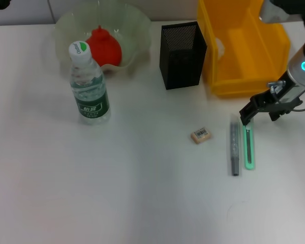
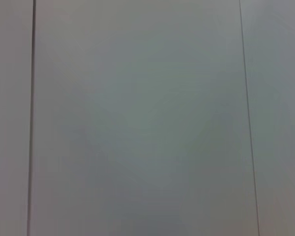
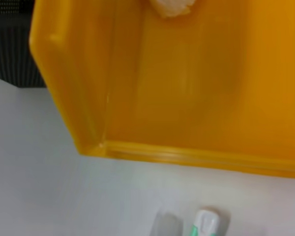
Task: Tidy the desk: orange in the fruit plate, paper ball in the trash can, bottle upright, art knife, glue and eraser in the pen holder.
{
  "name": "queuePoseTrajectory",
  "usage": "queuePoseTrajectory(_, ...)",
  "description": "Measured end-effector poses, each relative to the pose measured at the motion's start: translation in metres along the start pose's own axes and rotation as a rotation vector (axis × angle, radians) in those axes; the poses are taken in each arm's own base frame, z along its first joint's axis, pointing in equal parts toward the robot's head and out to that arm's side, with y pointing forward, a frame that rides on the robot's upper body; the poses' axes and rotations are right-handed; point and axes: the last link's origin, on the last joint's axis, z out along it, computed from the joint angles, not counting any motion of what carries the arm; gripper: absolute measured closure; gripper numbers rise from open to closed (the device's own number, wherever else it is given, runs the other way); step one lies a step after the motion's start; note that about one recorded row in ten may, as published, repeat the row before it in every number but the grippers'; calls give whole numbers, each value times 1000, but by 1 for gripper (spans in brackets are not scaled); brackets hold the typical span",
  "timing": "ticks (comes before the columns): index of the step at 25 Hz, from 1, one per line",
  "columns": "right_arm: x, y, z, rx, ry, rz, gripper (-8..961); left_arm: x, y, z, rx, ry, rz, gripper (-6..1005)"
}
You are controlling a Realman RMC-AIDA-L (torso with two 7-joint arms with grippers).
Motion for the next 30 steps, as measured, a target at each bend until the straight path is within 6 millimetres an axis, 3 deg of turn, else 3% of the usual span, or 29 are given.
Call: queuePoseTrajectory(30, -5, 9, 10, 0, 11, -23, 210, -2, -3, -10, 30, 9, -9, 243)
